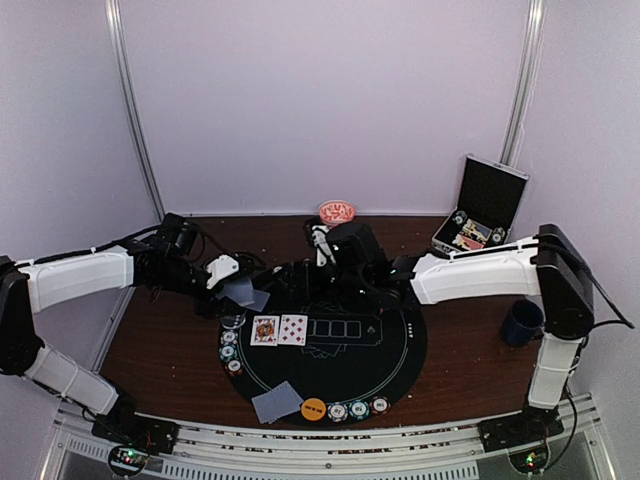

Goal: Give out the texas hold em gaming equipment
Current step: Pick up the poker card from the face-down deck piles.

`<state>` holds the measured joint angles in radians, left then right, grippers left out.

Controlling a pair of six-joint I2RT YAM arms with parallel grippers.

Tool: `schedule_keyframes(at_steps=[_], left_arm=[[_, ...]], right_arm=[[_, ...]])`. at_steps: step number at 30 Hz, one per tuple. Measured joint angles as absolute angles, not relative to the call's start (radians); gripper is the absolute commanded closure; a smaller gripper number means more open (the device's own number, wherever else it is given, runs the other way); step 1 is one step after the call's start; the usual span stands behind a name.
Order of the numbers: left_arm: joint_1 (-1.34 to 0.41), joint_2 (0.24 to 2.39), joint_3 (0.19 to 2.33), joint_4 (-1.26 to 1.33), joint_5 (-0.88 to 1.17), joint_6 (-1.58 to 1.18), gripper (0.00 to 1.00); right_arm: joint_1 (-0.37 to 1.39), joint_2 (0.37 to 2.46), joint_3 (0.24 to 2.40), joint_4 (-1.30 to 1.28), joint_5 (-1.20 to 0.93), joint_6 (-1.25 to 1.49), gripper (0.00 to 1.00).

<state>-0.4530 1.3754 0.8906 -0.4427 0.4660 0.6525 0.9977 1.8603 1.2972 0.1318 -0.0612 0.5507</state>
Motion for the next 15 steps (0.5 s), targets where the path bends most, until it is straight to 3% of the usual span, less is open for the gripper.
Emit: schedule_keyframes(at_steps=[6,15], left_arm=[[-0.458,1.375,0.891,-0.446,0.473,0.661,0.39],[-0.462,1.375,0.891,-0.448,0.476,0.667,0.39]], right_arm=[[1.007,2.007,1.372,0.186,-0.231,0.662,0.09],[1.009,2.068,1.443,0.266,-0.345,0.748,0.11]])
